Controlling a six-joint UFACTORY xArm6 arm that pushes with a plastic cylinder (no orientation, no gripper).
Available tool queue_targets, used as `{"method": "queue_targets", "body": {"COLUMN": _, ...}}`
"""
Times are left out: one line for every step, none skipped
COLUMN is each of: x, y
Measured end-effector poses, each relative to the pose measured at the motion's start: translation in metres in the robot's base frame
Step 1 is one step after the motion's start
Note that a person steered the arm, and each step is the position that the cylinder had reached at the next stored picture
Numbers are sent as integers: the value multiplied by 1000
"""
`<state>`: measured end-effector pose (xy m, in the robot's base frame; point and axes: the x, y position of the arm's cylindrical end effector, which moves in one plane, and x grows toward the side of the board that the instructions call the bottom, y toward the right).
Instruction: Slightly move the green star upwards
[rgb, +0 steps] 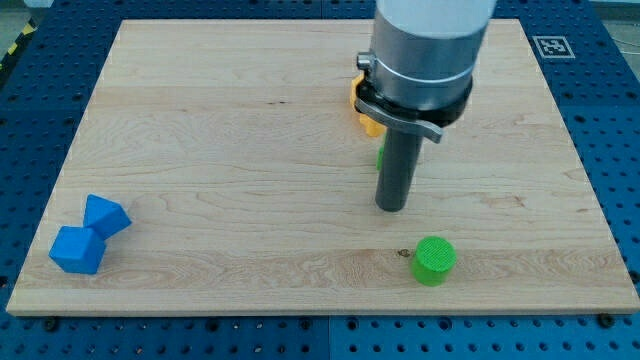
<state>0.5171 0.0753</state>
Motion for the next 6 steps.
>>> {"method": "queue_targets", "body": {"x": 2, "y": 22}}
{"method": "queue_targets", "body": {"x": 2, "y": 34}}
{"method": "queue_targets", "body": {"x": -13, "y": 34}}
{"method": "queue_targets", "body": {"x": -29, "y": 34}}
{"method": "queue_targets", "body": {"x": -32, "y": 34}}
{"method": "queue_targets", "body": {"x": -48, "y": 34}}
